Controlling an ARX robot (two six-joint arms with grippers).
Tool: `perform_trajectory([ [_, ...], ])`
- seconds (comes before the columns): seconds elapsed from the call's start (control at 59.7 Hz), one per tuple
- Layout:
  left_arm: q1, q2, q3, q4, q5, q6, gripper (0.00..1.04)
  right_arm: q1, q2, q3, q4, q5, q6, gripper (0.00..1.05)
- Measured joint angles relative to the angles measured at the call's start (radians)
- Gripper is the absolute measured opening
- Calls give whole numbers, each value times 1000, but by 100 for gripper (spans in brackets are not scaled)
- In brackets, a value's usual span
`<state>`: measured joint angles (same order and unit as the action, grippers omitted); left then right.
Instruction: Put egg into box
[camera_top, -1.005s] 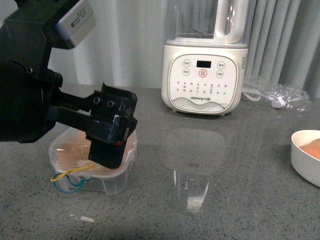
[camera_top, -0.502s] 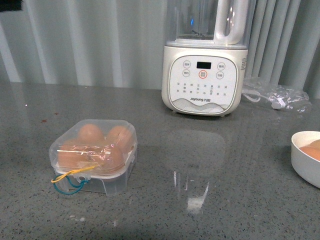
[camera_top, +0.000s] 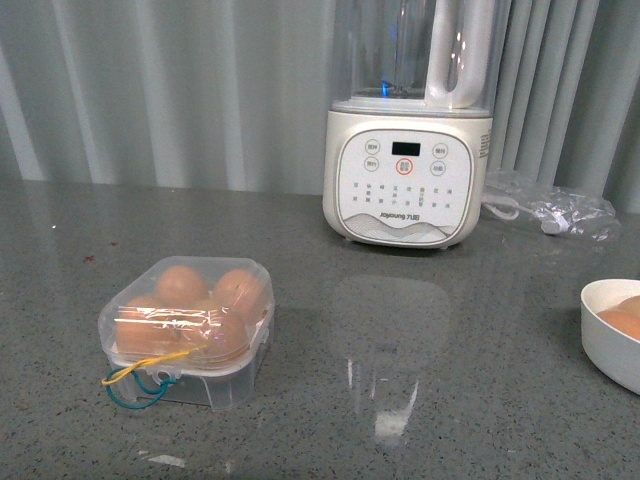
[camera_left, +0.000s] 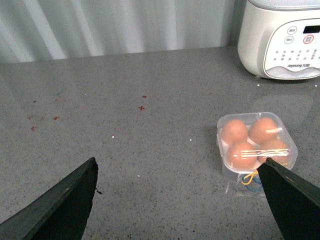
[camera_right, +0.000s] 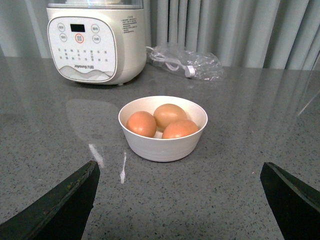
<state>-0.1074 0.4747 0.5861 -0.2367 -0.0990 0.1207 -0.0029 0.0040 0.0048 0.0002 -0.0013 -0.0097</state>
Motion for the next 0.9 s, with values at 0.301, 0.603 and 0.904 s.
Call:
perform_trajectory([
  [0.301, 105, -156, -240, 215, 94, -105, 54, 0, 0, 0, 0, 0, 0, 98],
  [0.603, 105, -322, -381, 188, 96, -119, 4, 0, 0, 0, 0, -1, 0, 98],
  [0.904, 105, -380, -473, 212, 96, -122, 4, 0, 0, 0, 0, 0, 0, 98],
])
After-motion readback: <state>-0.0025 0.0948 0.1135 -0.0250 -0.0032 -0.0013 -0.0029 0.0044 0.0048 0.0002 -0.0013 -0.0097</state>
